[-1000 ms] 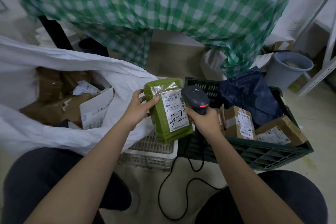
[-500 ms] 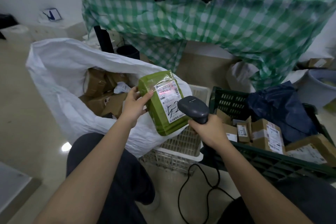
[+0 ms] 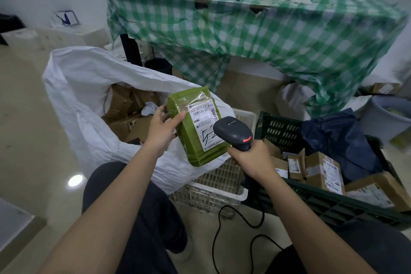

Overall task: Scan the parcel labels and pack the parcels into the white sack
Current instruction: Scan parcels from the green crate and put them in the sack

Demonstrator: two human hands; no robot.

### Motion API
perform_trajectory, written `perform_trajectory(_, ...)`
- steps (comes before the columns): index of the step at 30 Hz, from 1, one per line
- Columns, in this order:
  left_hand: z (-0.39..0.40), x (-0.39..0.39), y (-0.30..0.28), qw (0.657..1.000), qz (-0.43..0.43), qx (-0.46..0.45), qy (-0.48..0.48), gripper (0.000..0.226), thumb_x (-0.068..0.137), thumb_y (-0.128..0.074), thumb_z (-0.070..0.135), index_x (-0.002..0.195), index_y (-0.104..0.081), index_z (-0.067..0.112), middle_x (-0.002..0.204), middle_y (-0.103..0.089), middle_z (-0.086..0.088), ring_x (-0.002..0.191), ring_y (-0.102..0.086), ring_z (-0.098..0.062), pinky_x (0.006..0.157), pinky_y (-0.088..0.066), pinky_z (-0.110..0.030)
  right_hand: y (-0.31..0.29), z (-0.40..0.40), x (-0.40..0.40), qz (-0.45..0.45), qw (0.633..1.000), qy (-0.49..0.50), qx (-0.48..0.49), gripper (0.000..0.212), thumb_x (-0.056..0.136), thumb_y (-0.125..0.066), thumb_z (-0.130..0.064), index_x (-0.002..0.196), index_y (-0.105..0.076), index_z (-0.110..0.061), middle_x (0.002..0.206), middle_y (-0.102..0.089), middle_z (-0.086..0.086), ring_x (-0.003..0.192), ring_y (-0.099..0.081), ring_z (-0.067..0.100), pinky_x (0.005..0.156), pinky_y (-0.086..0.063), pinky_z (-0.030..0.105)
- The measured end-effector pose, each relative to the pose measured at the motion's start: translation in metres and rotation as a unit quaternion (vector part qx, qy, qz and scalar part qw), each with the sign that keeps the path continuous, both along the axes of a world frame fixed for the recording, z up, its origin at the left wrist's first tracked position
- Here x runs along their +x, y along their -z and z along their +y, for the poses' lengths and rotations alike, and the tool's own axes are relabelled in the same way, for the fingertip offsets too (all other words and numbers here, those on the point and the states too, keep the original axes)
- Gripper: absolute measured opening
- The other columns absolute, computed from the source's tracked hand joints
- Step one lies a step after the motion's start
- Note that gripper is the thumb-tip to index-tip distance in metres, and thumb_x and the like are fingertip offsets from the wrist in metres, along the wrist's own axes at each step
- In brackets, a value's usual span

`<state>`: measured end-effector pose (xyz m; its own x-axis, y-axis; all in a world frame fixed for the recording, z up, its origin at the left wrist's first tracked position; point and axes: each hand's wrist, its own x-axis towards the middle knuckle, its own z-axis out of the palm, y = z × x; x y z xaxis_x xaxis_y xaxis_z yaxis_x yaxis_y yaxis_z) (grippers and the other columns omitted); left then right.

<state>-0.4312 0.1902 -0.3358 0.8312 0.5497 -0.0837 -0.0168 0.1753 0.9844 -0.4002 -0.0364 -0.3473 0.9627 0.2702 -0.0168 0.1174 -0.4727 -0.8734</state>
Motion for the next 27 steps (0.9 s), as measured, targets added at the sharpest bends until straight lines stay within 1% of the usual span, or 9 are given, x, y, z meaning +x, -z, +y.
perform_trajectory(5,0.028,0.006,-0.01,0.991,-0.022,0.12,-0.062,0.074,0.083,-0.074,0.023,0.145,-0.033,0.025,0.137,-0.049,0.004,0.121,-0.052,-0.015,0.1,-0.049,-0.04,0.0,0.01,0.016,0.011,0.999,0.042,0.029,0.021,0.074,-0.069,-0.014,0.067,-0.064,0.006,0.06,-0.067,0.015,0.057,-0.066,0.022,0.058,-0.045,0.028)
perform_trajectory(8,0.054,0.011,-0.027,0.957,-0.021,0.28,-0.07,0.079,0.079,-0.076,0.035,0.144,-0.03,0.036,0.138,-0.049,0.011,0.126,-0.049,-0.013,0.104,-0.044,-0.044,-0.001,0.023,0.03,0.018,0.998,0.047,0.047,0.022,0.075,-0.069,-0.014,0.074,-0.065,0.007,0.067,-0.068,0.018,0.062,-0.069,0.023,0.06,-0.048,0.03)
perform_trajectory(10,0.073,0.018,-0.037,0.904,0.002,0.424,-0.062,0.082,0.081,-0.074,0.034,0.147,-0.026,0.035,0.144,-0.044,0.005,0.129,-0.045,-0.016,0.104,-0.042,-0.041,-0.002,0.035,0.039,0.026,0.998,0.045,0.047,0.019,0.075,-0.069,-0.017,0.075,-0.067,0.002,0.066,-0.07,0.013,0.062,-0.07,0.023,0.064,-0.052,0.034)
perform_trajectory(12,0.095,0.026,-0.041,0.817,0.079,0.569,-0.054,0.085,0.083,-0.073,0.022,0.15,-0.021,0.027,0.147,-0.036,-0.006,0.132,-0.039,-0.026,0.103,-0.041,-0.043,-0.003,0.05,0.047,0.042,0.997,0.034,0.052,0.017,0.075,-0.069,-0.016,0.077,-0.067,0.001,0.069,-0.071,0.012,0.06,-0.068,0.019,0.066,-0.053,0.036)
perform_trajectory(14,0.117,0.033,-0.036,0.743,0.217,0.633,0.0,0.094,0.082,-0.074,0.015,0.152,-0.013,0.026,0.152,-0.02,-0.014,0.141,-0.02,-0.039,0.108,-0.034,-0.053,-0.004,0.061,0.054,0.059,0.996,0.018,0.058,0.017,0.076,-0.069,-0.013,0.08,-0.066,0.003,0.074,-0.07,0.015,0.057,-0.065,0.015,0.064,-0.051,0.034)
perform_trajectory(15,0.123,0.033,-0.031,0.729,0.287,0.62,0.037,0.098,0.082,-0.074,0.016,0.153,-0.008,0.027,0.155,-0.009,-0.015,0.144,-0.007,-0.042,0.112,-0.027,-0.057,-0.003,0.065,0.057,0.066,0.996,0.012,0.056,0.016,0.077,-0.068,-0.013,0.081,-0.066,0.003,0.074,-0.07,0.015,0.057,-0.064,0.015,0.064,-0.05,0.033)
perform_trajectory(18,0.121,0.034,-0.014,0.765,0.321,0.552,0.083,0.095,0.085,-0.071,0.025,0.154,-0.006,0.025,0.158,-0.001,-0.011,0.145,-0.005,-0.04,0.116,-0.022,-0.052,0.003,0.064,0.061,0.082,0.995,0.016,0.062,0.012,0.078,-0.069,-0.012,0.081,-0.067,-0.001,0.07,-0.069,0.008,0.057,-0.064,0.015,0.065,-0.051,0.033)
perform_trajectory(22,0.08,0.041,-0.005,0.837,0.184,0.51,0.075,0.064,0.091,-0.064,0.027,0.146,-0.034,0.016,0.145,-0.039,-0.01,0.126,-0.046,-0.029,0.1,-0.042,-0.039,0.014,0.041,0.063,0.103,0.992,0.045,0.06,0.008,0.078,-0.071,-0.011,0.077,-0.068,-0.004,0.071,-0.07,0.009,0.058,-0.065,0.016,0.064,-0.051,0.032)
perform_trajectory(27,0.01,0.063,0.007,0.884,0.098,0.445,0.103,0.037,0.092,-0.062,0.03,0.125,-0.057,0.014,0.124,-0.06,-0.004,0.11,-0.058,-0.019,0.095,-0.048,-0.037,0.026,-0.014,0.059,0.124,0.983,0.115,0.073,0.015,0.081,-0.07,-0.006,0.068,-0.062,-0.01,0.068,-0.065,0.013,0.061,-0.059,0.023,0.063,-0.046,0.033)
